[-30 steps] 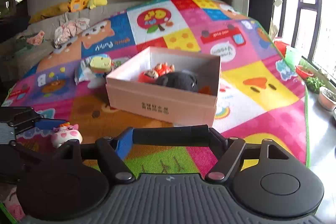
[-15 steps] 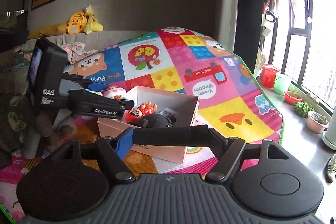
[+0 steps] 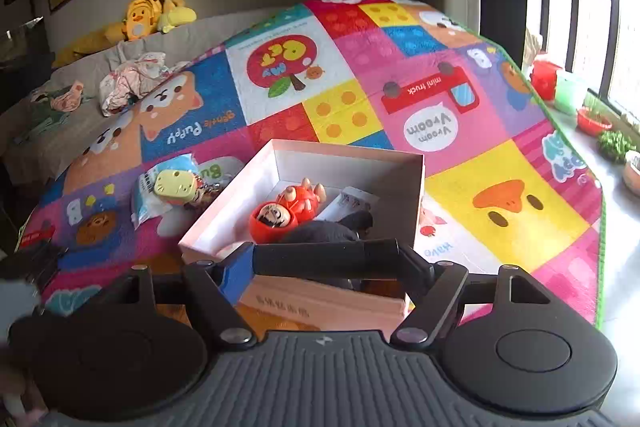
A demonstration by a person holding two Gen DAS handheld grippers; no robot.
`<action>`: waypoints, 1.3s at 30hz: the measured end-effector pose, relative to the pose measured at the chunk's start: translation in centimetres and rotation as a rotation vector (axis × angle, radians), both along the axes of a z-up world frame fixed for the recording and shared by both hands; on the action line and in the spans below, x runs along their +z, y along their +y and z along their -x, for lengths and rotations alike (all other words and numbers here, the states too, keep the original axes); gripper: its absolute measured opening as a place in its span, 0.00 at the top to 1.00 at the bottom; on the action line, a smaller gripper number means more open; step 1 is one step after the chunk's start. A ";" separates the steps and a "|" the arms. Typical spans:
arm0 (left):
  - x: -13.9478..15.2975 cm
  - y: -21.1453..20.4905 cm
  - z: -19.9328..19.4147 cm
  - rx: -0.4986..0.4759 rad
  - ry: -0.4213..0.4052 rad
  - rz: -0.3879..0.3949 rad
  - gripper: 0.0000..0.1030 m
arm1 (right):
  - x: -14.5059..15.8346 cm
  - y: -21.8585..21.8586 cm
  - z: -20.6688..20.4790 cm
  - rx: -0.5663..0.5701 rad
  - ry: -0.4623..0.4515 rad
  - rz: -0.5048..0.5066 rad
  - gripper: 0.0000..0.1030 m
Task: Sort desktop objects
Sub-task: 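Carry the pig and black cylinder over the pink box and open both tools, then reach the right tool to the brown doll keychain by the wipes pack and grasp it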
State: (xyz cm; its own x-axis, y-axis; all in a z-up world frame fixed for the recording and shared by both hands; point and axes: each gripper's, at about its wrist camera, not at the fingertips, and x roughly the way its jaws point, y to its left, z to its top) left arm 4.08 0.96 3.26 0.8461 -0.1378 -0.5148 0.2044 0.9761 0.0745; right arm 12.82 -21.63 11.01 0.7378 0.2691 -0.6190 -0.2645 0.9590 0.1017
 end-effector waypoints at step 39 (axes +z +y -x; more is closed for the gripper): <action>-1.8 7.9 0.0 0.163 0.005 0.221 0.03 | -6.1 22.5 -15.7 0.201 0.364 0.348 0.78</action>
State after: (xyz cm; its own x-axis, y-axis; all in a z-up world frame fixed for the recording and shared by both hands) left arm 4.12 8.86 1.45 0.8637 -0.1096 -0.4919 0.0433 0.9886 -0.1441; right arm 28.48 0.88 4.91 0.4143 0.1164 -0.9026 -0.4535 0.8863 -0.0938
